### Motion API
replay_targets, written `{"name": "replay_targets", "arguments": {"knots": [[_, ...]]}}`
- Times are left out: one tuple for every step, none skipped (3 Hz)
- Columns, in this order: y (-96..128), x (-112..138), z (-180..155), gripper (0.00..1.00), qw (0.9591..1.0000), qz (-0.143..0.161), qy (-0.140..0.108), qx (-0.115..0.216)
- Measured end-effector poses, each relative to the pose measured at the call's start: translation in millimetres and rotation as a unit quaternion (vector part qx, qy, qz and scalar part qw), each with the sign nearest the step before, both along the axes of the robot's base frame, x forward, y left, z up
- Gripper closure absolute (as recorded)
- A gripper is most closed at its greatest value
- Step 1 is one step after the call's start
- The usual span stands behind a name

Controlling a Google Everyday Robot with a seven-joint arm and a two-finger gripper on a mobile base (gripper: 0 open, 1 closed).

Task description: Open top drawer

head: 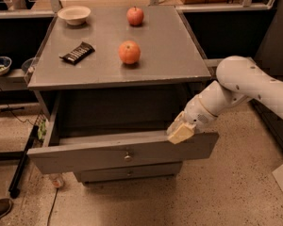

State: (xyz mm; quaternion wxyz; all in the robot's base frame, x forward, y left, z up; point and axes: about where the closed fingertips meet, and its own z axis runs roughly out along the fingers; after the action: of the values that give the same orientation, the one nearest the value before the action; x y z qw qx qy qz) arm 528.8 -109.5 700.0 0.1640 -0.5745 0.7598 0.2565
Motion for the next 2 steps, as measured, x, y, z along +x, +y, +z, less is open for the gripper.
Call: {"name": "replay_targets", "arguments": {"knots": [[0.0,0.0,0.0,0.27,1.0,0.0,0.0,0.0],[0.0,0.0,0.0,0.04,1.0,0.0,0.0,0.0]]}}
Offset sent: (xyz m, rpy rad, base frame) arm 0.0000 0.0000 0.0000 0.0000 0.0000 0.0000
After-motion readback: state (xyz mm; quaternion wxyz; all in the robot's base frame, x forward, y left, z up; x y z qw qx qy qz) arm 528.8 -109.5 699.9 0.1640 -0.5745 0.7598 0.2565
